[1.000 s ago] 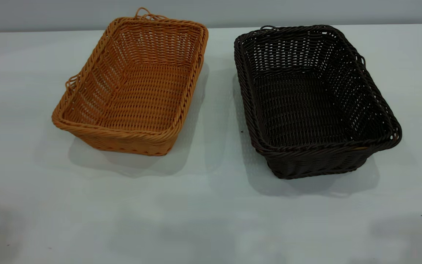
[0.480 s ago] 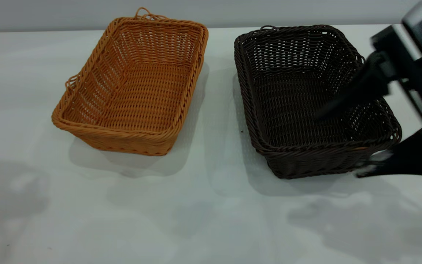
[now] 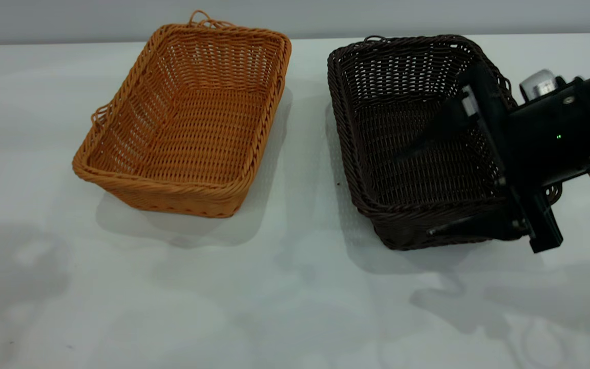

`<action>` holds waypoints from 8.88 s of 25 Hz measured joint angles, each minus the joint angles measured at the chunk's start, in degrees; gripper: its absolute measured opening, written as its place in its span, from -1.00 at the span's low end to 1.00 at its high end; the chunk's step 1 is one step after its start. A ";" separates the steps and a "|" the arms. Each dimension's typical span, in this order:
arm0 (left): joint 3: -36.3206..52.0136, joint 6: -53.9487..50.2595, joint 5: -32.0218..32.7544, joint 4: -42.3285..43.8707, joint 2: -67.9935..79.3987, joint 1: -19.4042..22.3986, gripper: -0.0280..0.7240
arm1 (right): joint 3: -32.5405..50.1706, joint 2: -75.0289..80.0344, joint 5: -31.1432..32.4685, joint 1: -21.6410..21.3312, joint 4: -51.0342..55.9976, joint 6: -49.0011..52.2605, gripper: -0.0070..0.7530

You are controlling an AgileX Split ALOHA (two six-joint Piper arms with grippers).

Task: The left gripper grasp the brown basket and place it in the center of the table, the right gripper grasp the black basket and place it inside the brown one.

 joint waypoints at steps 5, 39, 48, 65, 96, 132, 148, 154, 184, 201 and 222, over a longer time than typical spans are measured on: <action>0.00 0.00 -0.06 0.00 0.00 0.00 0.46 | -0.79 0.12 -13.02 4.87 -0.01 10.10 0.55; -30.81 0.09 -5.07 -0.01 44.87 -2.34 0.46 | -9.70 9.92 -31.18 10.04 0.09 28.32 0.03; -41.98 0.16 -4.70 -0.04 59.79 -7.22 0.46 | -9.75 9.92 -31.18 10.04 0.09 28.32 -0.08; -42.17 1.65 -7.00 -0.33 64.99 -7.22 -0.73 | -9.75 9.92 -33.09 10.04 0.26 28.44 -0.40; -42.43 63.80 -24.36 5.32 67.08 -26.15 -0.73 | -31.13 -0.48 11.16 -21.92 -47.07 11.57 -0.42; -42.49 47.41 11.83 5.89 24.80 -30.25 0.25 | -36.02 -0.48 14.80 -13.43 -51.02 10.56 -0.42; -42.11 43.38 13.64 5.89 11.70 -30.25 0.24 | -46.95 9.10 14.54 11.69 -78.37 19.05 -0.43; -42.11 43.32 14.11 5.89 11.70 -30.30 0.24 | -47.06 12.19 15.25 11.69 -78.82 19.39 -0.43; -42.11 42.25 23.16 6.93 1.12 -30.30 0.22 | -54.77 -11.44 28.10 11.73 -93.55 23.10 0.53; -36.19 0.31 37.08 23.06 -23.10 -30.30 0.22 | -45.68 -60.62 30.59 11.73 -94.80 28.06 0.53; 12.18 -12.97 34.80 18.00 -27.53 -30.30 0.22 | 7.94 -94.44 21.60 11.73 -98.85 30.34 0.53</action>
